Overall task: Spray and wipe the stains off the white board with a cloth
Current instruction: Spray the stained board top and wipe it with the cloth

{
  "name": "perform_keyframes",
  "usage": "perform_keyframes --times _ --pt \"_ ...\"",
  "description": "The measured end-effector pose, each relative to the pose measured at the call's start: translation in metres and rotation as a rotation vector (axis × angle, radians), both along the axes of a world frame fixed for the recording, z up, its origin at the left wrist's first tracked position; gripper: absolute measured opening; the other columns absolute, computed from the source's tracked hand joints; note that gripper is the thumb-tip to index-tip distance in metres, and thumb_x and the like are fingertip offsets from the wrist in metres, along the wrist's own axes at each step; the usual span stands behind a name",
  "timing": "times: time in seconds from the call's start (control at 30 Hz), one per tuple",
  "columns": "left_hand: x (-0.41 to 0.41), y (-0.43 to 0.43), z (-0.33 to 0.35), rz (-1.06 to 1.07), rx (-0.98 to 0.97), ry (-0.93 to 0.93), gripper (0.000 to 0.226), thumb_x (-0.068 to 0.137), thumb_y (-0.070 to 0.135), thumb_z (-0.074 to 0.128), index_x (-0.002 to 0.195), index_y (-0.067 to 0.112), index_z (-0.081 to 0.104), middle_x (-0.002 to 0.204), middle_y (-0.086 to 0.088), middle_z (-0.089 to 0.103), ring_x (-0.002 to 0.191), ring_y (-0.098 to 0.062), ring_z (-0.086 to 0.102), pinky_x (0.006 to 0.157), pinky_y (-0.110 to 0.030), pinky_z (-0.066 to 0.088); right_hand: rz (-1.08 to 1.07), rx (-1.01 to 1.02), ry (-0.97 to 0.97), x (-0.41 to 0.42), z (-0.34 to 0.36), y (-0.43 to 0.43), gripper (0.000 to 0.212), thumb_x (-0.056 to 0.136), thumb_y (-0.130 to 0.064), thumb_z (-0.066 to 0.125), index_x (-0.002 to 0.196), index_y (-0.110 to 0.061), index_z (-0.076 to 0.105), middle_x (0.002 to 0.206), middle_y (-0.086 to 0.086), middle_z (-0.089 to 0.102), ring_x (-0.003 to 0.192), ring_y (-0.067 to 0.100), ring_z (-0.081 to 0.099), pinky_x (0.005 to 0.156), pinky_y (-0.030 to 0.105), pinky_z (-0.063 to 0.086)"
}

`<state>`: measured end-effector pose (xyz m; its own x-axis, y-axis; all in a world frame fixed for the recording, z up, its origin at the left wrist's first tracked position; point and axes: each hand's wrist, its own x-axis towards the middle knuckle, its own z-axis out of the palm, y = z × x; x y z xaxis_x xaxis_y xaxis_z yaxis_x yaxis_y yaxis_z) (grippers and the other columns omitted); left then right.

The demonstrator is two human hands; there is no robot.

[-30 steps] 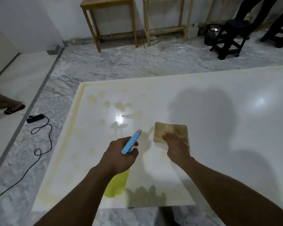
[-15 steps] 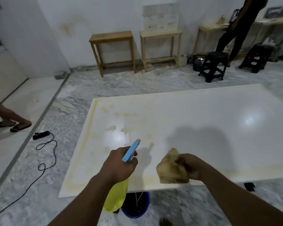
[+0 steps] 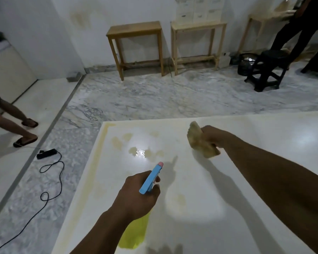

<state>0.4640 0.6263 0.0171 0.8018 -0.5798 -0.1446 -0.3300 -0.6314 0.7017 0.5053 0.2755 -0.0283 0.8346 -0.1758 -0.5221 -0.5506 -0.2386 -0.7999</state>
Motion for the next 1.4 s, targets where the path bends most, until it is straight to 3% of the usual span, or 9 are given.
perform_keyframes --times 0.07,0.13,0.3,0.6,0.97,1.07,1.13,1.27,1.4 --pt "0.026 -0.010 -0.008 0.008 -0.016 -0.001 0.011 0.091 0.026 0.064 0.099 0.033 0.066 0.079 0.007 0.068 0.065 -0.018 0.064 0.058 -0.018 0.052 -0.010 -0.436 -0.046 0.061 0.001 -0.015 0.018 0.092 -0.022 0.053 0.086 -0.006 0.061 0.092 0.019 0.062 0.071 0.027 0.060 0.055 0.026 0.039" --pt "0.044 -0.015 -0.019 0.020 -0.018 -0.012 0.013 0.091 0.022 0.065 0.098 0.033 0.067 0.076 0.003 0.068 0.062 -0.021 0.062 0.057 -0.018 0.051 0.085 -0.751 -0.086 0.106 -0.016 -0.024 0.026 0.089 -0.014 0.052 0.113 -0.015 0.061 0.120 0.014 0.062 0.104 0.034 0.059 0.076 0.033 0.045" --pt "0.054 -0.011 -0.050 0.038 0.008 0.050 0.020 0.090 0.018 0.067 0.094 0.037 0.065 0.079 0.001 0.070 0.063 -0.022 0.062 0.057 -0.017 0.050 0.210 -0.822 0.032 0.120 -0.120 -0.002 0.052 0.099 -0.017 0.042 0.149 -0.025 0.038 0.159 0.006 0.033 0.147 0.030 0.028 0.119 0.044 0.025" --pt "0.021 0.007 -0.047 0.065 0.038 0.074 0.015 0.089 0.023 0.065 0.094 0.037 0.064 0.088 0.001 0.072 0.069 -0.020 0.065 0.065 -0.024 0.054 0.141 -0.891 -0.216 -0.014 -0.153 0.075 0.056 0.090 0.001 0.044 0.140 -0.023 0.054 0.153 0.003 0.044 0.147 0.031 0.030 0.115 0.042 0.031" --pt "-0.110 0.104 -0.009 -0.040 0.064 0.014 0.010 0.090 0.027 0.063 0.099 0.030 0.065 0.089 0.006 0.070 0.072 -0.016 0.067 0.062 -0.017 0.050 0.239 -0.928 0.017 -0.259 -0.129 0.269 0.063 0.094 -0.006 0.042 0.153 -0.028 0.033 0.163 -0.001 0.024 0.153 0.023 0.014 0.123 0.038 0.017" --pt "-0.126 0.129 -0.003 -0.044 0.076 0.017 0.007 0.090 0.029 0.061 0.096 0.029 0.064 0.088 0.004 0.071 0.070 -0.014 0.067 0.057 -0.012 0.045 0.199 -0.796 -0.001 -0.284 -0.114 0.284 0.056 0.091 -0.006 0.042 0.141 -0.028 0.052 0.149 -0.002 0.049 0.142 0.022 0.040 0.115 0.032 0.033" --pt "-0.125 0.137 0.002 -0.042 0.078 0.010 0.007 0.090 0.029 0.061 0.096 0.029 0.064 0.088 0.005 0.070 0.069 -0.012 0.066 0.055 -0.009 0.040 0.170 -0.717 0.027 -0.283 -0.092 0.278 0.038 0.090 -0.012 0.043 0.118 -0.023 0.066 0.119 -0.002 0.066 0.115 0.022 0.061 0.096 0.031 0.047" --pt "-0.105 0.132 0.009 -0.040 0.037 -0.011 0.010 0.090 0.029 0.062 0.100 0.028 0.065 0.094 0.006 0.070 0.075 -0.012 0.066 0.061 -0.014 0.046 -0.218 0.027 0.149 -0.252 -0.035 0.227 0.022 0.094 -0.016 0.053 0.081 -0.004 0.066 0.082 0.012 0.067 0.066 0.020 0.066 0.060 0.028 0.048" --pt "-0.069 0.105 0.004 -0.042 0.016 -0.005 0.011 0.091 0.027 0.062 0.101 0.025 0.065 0.094 0.004 0.070 0.077 -0.015 0.067 0.071 -0.024 0.056 -0.339 0.331 0.278 -0.195 -0.010 0.174 0.023 0.088 -0.006 0.053 0.107 0.002 0.062 0.103 0.024 0.070 0.091 0.038 0.070 0.071 0.042 0.059"
